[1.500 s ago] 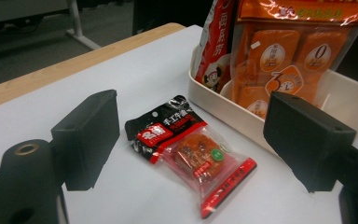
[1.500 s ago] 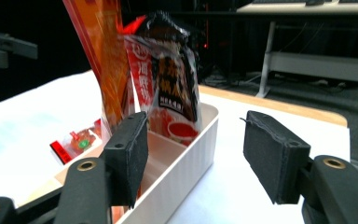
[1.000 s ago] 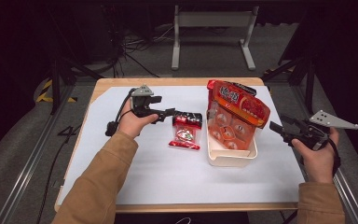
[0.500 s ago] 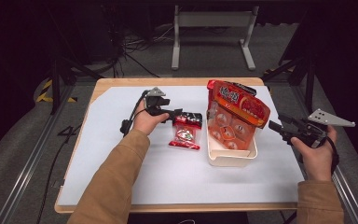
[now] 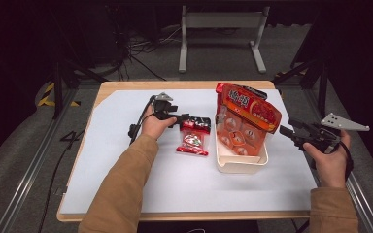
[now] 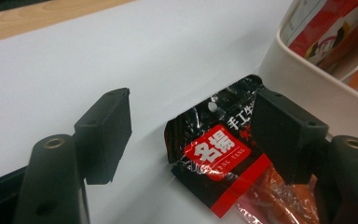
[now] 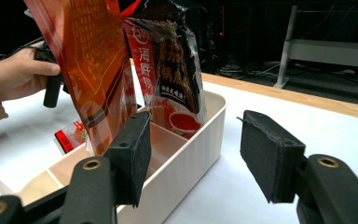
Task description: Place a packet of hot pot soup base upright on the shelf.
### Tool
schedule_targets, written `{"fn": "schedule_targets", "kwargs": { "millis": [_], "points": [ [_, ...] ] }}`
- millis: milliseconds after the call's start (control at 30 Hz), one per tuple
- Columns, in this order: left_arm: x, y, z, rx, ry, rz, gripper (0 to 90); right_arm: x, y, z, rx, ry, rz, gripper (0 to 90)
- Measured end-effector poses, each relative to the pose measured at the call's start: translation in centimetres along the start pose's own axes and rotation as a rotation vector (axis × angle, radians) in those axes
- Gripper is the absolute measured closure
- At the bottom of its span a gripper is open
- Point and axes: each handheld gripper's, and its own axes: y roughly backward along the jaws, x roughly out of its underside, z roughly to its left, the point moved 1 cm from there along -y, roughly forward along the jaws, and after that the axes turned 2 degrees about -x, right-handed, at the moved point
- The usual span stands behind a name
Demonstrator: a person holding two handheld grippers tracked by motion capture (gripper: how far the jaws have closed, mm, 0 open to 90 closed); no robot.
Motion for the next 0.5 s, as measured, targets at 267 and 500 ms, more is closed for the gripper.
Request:
{"fn": "schedule_targets", "kwargs": {
  "millis": [267, 500],
  "points": [
    [0.3, -1.0, 0.3, 0.010, 0.013, 0.026, 29.1, 0.2, -0.6, 0.2, -0.009, 0.006, 0.020, 42.1],
    [0.7, -2.0, 0.2, 0.014, 0.036, 0.071, 28.3, 0.4, -1.2, 0.1, -0.025, 0.002, 0.034, 41.7]
  ]
}}
